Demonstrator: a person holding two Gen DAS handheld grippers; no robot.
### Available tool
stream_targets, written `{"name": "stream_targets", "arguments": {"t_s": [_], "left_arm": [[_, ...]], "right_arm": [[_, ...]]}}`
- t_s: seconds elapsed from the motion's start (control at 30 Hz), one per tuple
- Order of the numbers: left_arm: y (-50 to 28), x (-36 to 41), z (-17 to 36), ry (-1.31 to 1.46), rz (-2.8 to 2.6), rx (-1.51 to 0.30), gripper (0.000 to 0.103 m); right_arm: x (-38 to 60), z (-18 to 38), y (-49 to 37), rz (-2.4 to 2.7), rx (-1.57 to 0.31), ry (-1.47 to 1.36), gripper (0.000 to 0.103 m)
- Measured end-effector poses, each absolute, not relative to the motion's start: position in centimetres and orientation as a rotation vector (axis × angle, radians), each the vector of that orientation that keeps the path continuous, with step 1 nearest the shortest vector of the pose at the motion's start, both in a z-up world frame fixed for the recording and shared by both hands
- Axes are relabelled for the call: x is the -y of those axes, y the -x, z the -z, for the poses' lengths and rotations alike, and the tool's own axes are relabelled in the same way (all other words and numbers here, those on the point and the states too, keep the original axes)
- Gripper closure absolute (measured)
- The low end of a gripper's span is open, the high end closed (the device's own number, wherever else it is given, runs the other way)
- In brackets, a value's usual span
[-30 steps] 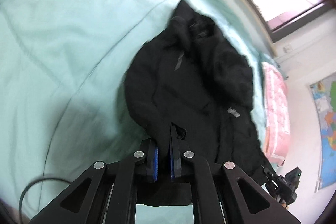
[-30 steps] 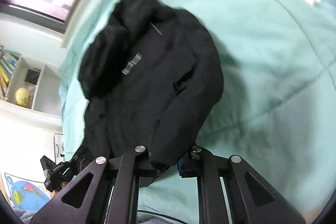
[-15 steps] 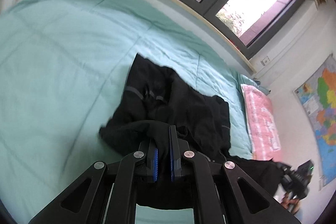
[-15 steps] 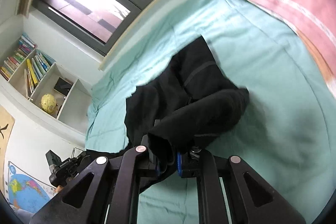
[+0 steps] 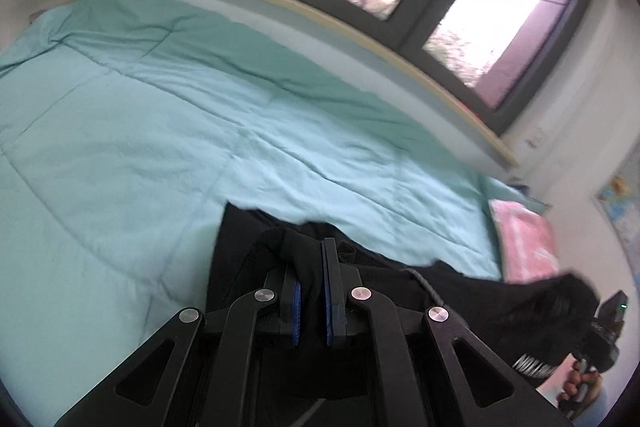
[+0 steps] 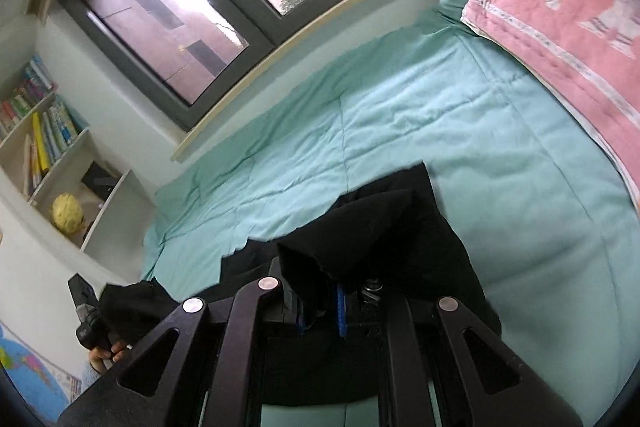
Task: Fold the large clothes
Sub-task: 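Lift the hem and fold it over toward the hood with both grippers, then lower the folded hem onto the jacket and open both grippers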
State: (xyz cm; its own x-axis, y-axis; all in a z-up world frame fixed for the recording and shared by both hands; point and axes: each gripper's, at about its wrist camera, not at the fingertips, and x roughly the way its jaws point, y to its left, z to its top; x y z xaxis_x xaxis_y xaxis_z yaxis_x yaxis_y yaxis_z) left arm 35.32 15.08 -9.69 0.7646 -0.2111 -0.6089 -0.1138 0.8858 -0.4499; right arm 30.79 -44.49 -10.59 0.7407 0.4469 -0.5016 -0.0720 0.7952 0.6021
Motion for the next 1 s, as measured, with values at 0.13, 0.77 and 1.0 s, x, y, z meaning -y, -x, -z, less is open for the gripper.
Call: {"name": "stream_targets", "arguments": {"t_s": [0.13,0.77,1.0], "left_arm": [[-40.9,-14.7,12.2,0.42,-0.032,-0.746,0.094],[-49.7,-15.7,23.5,0.429,-0.044,-1.012,0.09],[-48.8,-22.5,20.1,0.84,0.135,-0.959,0.077]], "right_arm": [[44.0,12.9,-37.3,-0.271,-0.699,-0.559,0.089],[41.8,27.7,-50.4,-0.079,-0.992,-0.462,0.091],[45.2,23.3,-49.8,-0.218,-0.965,-0.596,0.071]]}}
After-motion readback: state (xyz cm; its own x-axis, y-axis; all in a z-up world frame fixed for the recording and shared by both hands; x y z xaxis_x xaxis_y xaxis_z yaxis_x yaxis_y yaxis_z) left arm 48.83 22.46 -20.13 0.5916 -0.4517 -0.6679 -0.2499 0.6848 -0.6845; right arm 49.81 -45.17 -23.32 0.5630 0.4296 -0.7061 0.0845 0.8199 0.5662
